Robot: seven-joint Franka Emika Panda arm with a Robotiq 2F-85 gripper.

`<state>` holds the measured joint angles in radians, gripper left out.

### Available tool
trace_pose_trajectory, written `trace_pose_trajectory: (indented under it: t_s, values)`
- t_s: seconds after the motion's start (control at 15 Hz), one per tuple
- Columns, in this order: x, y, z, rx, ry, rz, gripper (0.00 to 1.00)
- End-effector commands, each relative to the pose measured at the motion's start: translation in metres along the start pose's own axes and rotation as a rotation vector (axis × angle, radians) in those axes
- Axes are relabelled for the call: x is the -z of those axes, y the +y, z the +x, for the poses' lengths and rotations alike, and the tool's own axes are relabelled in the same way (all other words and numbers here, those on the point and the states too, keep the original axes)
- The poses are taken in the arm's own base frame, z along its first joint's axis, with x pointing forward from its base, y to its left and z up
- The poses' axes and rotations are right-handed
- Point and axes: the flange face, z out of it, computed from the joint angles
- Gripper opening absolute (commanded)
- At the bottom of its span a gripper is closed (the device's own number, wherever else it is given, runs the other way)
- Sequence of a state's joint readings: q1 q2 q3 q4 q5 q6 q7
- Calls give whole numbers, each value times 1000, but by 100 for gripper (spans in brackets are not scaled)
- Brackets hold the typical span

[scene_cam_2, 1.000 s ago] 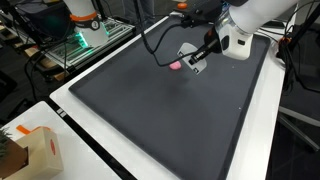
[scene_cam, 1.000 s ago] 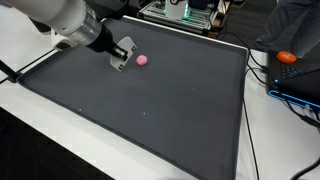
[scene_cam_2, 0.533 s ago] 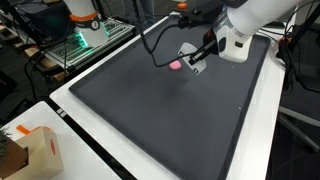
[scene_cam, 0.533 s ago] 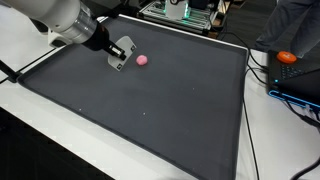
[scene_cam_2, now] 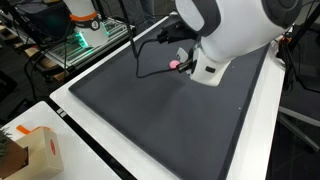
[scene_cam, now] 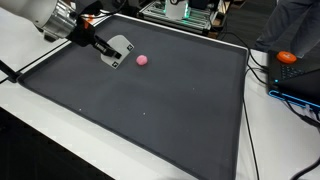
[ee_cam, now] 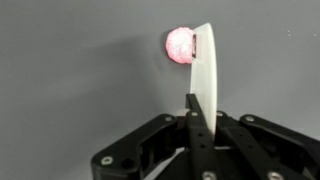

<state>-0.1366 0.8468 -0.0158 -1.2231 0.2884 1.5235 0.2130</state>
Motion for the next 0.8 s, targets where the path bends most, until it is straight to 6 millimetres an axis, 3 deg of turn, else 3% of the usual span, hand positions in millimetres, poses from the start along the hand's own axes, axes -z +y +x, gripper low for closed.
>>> trace_pose_trajectory:
  t_s: [0.0, 0.33, 0.73]
  values:
    - [-13, 25, -2, -72, -21, 119, 1]
    - [-23, 55, -9, -134, 19, 212, 1]
    - [-28, 86, -36, -218, 10, 263, 1]
